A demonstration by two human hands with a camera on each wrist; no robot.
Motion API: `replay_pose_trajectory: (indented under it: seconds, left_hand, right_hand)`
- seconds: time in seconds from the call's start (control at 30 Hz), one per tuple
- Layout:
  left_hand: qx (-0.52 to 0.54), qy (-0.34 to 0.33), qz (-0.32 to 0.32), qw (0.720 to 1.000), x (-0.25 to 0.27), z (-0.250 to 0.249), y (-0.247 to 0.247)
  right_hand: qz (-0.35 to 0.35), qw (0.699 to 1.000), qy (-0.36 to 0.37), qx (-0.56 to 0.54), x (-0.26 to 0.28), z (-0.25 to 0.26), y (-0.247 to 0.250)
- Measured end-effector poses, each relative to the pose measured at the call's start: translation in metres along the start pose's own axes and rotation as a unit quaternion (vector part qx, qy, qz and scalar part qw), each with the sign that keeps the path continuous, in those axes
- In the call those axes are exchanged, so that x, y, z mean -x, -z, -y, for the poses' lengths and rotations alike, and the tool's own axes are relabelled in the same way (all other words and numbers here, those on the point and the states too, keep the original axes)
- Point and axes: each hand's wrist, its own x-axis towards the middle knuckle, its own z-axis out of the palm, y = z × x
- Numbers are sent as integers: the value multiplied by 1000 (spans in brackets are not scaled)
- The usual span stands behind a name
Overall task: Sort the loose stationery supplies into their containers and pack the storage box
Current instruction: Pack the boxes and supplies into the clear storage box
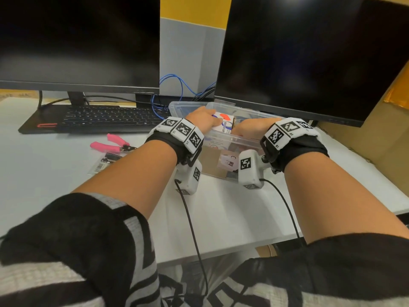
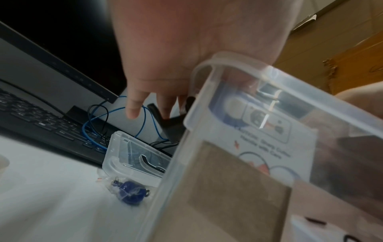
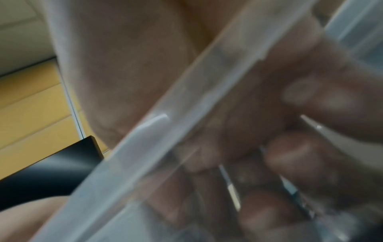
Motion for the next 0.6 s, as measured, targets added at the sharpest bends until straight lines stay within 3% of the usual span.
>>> replay_pose_trajectory:
  seconds: [0.1, 0.27, 0.37, 0.5, 0.6]
  left_hand:
    - [34, 28, -16, 999, 1, -2, 1]
    - [85, -25, -10, 996, 2, 0, -1]
    - [125, -58, -87, 987, 4, 12, 11]
    - [42, 60, -188, 979, -5, 64, 29]
    - [-127, 111, -75, 983, -6, 85, 26]
  right_hand:
    - [15, 999, -14, -32, 0, -3, 1]
    - [-21, 999, -12, -42, -8, -11, -4]
    - [-88, 996, 0, 22, -15, -13, -6]
    - [-106, 992, 29, 67, -26, -14, -9]
    - [-111, 993, 17, 40, -32, -16, -9]
